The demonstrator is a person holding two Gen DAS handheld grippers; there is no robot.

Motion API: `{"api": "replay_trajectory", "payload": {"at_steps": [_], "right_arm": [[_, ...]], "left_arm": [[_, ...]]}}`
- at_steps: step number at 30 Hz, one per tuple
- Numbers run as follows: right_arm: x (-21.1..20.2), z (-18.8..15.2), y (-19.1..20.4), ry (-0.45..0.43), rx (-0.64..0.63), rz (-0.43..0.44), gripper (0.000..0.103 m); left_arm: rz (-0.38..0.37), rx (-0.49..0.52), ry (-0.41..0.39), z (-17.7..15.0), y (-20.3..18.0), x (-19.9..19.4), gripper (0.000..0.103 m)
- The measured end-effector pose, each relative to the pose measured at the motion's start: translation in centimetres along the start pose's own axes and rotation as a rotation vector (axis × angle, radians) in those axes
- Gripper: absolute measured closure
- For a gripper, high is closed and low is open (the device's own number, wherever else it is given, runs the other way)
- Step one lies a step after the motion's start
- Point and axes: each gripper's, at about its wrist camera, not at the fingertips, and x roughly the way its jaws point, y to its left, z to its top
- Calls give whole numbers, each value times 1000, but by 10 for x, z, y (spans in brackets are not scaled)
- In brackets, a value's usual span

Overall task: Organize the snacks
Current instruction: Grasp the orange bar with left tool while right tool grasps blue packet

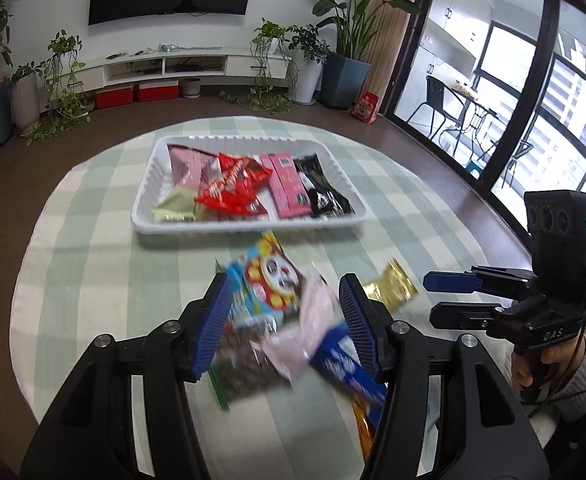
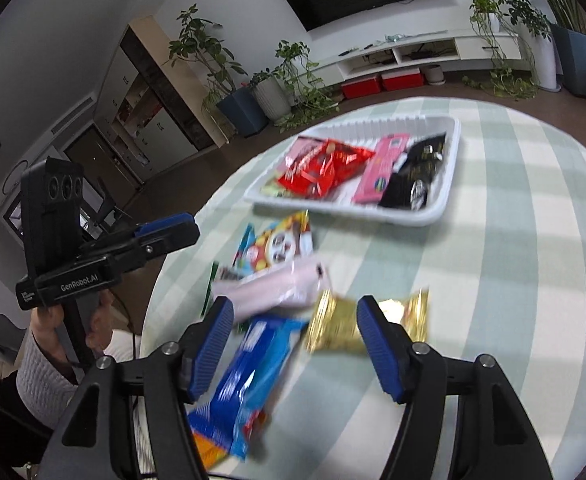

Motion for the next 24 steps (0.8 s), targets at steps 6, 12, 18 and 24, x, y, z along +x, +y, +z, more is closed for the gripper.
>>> {"api": "replay_trajectory", "payload": {"at_steps": [6,12,18,24], "right_arm": [[-7,-34,14,39,13,18,35],[-4,-51,38,59,-33,-2,35],[7,-51,50,84,-65,-36,35],[29,-48,56,135,-79,-59,35]], "left_arm": [[-19,26,61,-50,-28,-16,49],[-28,52,113,-96,-50,-28,49],[-53,89,162,-119,-65,-28,49],[-55,119,200,-130,-77,-17,49]]}}
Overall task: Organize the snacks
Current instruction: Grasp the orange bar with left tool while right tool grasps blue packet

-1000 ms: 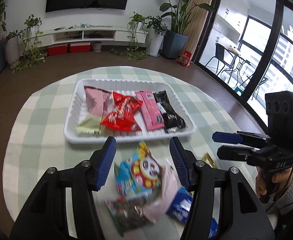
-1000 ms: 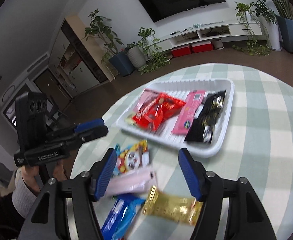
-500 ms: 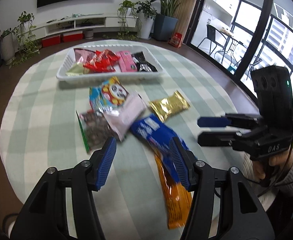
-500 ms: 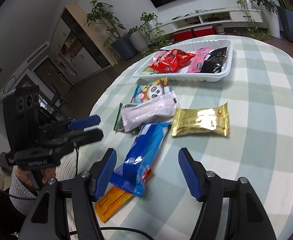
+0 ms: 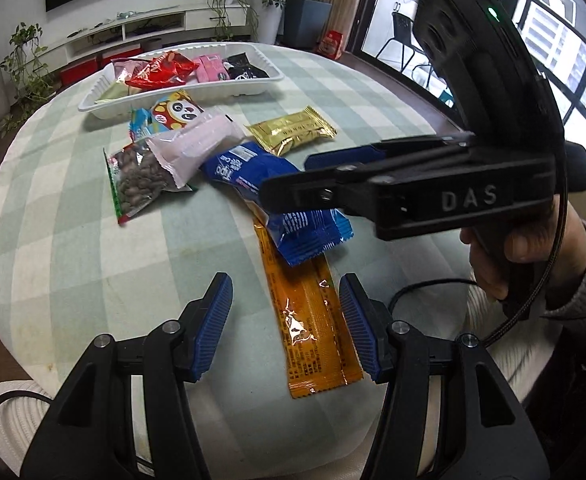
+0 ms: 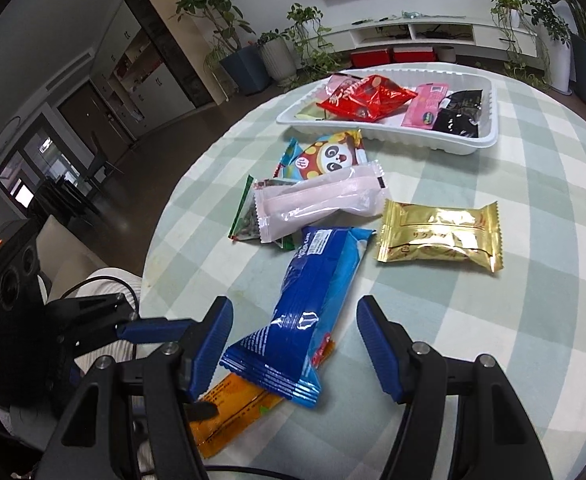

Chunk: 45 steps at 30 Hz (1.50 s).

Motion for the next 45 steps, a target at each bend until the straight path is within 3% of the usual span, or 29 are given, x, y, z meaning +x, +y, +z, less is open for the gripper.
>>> {"api": "replay_trajectory", "payload": {"at_steps": [14,19,25,28,30,31,32,37,45], "right_arm": [[27,6,-1,83,-12,-31,37],[33,5,-2,101,-13,-28,46],[32,5,-10,89,16,-27,65],[30,4,-15,81,38,-8,68],[28,3,-18,76,45,0,68],[27,3,-19,73,51,6,68],[27,3,-20,71,58,13,69],[24,1,-33,58,136,73,69],[12,-5,-46,41,218,144,69]], "left_arm": [[25,25,63,4,-9,32,49],[45,42,57,7,-11,38,49],[77,67,37,6,-13,42,49],[97,107,25,2,-17,43,49],[102,97,13,0,-16,42,53],[103,99,6,0,-15,41,64],[104,97,0,0,-15,40,68],[97,76,-14,-1,-11,38,82],[36,-16,-26,-4,4,28,88]]}}
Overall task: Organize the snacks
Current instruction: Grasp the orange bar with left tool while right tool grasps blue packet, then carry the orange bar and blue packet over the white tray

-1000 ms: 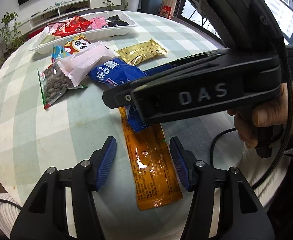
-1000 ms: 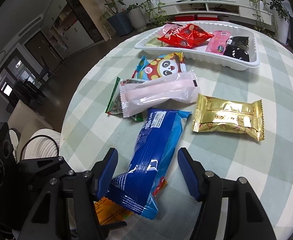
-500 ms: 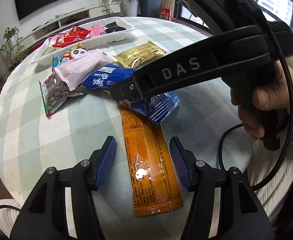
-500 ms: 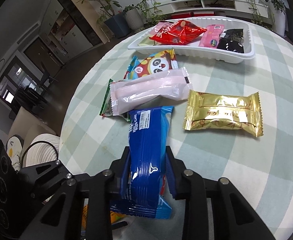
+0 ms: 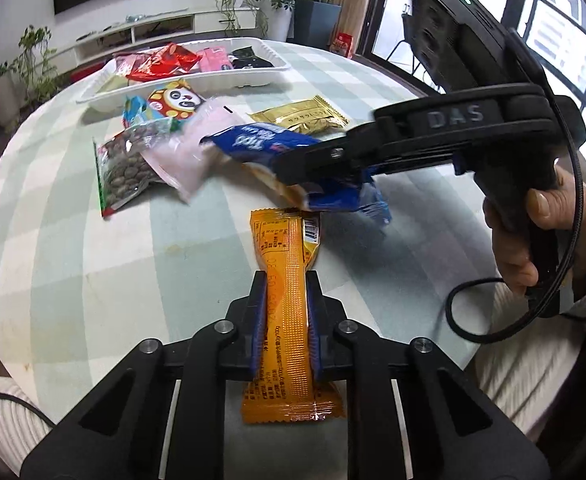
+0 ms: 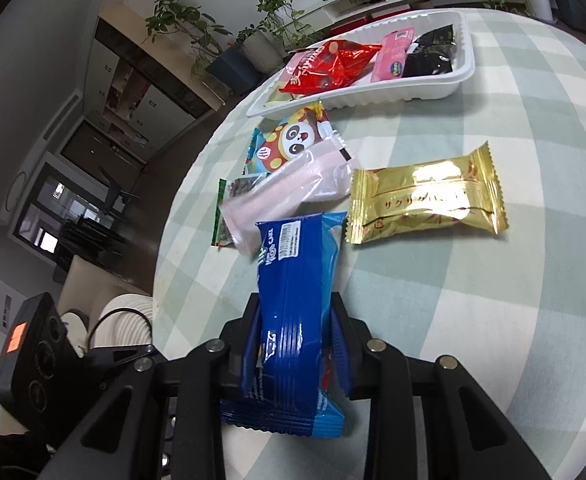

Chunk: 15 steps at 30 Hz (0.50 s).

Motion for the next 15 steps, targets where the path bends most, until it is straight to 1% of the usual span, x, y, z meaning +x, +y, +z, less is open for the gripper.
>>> {"api": "replay_trajectory", "payload": {"at_steps": [3,10,15], "right_arm": [[-6,-2,-8,-5,41,51,69],[-17,-7,-20,-20,142,165,69],[-26,-8,-25,-37,176,206,69]], "left_arm": [[-25,-36,-14,0,6,-8,88],[-54,-88,-54,3,15,-28,88],[-68,-99,-80,11,17,-40,88]]}}
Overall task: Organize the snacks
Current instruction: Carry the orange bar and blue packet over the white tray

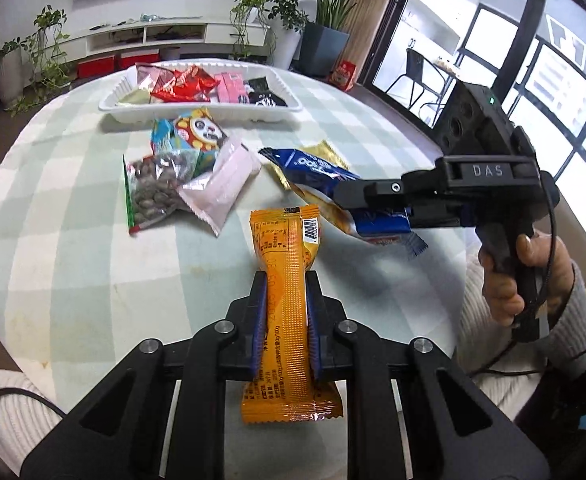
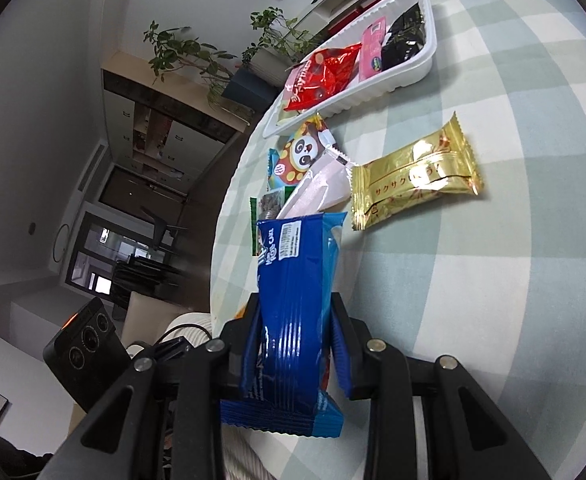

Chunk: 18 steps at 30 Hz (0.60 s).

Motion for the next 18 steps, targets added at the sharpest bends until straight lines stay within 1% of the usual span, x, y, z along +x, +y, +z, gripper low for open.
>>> {"api": "replay_trajectory", "payload": {"at_steps": [5,10,18], "right_arm": [[-7,5,-5,-11,40,48,69],[-16,15,-7,-36,63,74,69],[-25,48,-3,-78,68,97,69]], "left_arm": [[-9,-8,-20,13,3,-7,88],[-15,-24,-47,31,13,-14,88],[-17,-64,-89,75,42,-13,88]]}}
